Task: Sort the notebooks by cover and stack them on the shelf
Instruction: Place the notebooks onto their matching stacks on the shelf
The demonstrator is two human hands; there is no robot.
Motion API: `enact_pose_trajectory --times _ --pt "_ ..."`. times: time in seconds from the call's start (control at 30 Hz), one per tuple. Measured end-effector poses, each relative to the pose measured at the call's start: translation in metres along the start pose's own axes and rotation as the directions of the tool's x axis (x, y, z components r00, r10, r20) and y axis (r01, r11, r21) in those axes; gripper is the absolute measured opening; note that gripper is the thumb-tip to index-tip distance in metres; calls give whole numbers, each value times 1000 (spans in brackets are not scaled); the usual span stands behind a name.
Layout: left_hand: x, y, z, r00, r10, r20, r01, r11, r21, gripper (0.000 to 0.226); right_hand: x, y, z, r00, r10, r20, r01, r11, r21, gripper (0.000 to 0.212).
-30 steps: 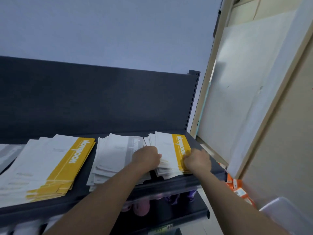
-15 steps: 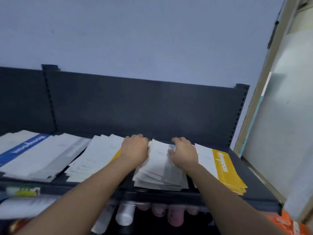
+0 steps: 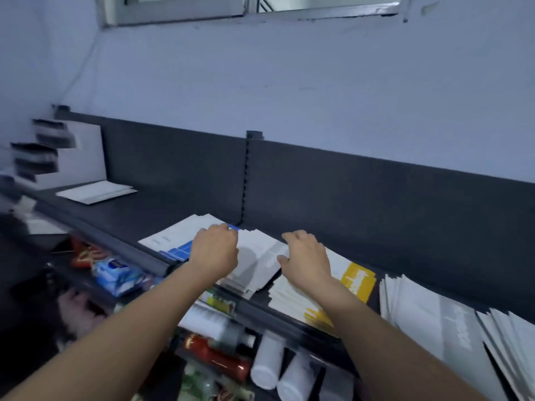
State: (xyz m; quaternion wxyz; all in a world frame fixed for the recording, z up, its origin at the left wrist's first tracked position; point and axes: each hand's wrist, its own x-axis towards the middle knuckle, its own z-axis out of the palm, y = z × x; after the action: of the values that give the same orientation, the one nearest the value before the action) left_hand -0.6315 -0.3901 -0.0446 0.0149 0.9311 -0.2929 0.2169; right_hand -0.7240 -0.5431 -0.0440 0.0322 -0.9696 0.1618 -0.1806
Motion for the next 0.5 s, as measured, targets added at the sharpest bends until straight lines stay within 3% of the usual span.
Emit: enact_pose_trajectory --times 0.2,0.5 --pt "-8 -113 9 994 -113 4 113 993 35 26 40 -107 27 988 -154 18 153 987 52 48" --pt "-33 -262 25 971 -237 -14 238 970 50 29 85 -252 74 966 -258 19 255 961 104 48"
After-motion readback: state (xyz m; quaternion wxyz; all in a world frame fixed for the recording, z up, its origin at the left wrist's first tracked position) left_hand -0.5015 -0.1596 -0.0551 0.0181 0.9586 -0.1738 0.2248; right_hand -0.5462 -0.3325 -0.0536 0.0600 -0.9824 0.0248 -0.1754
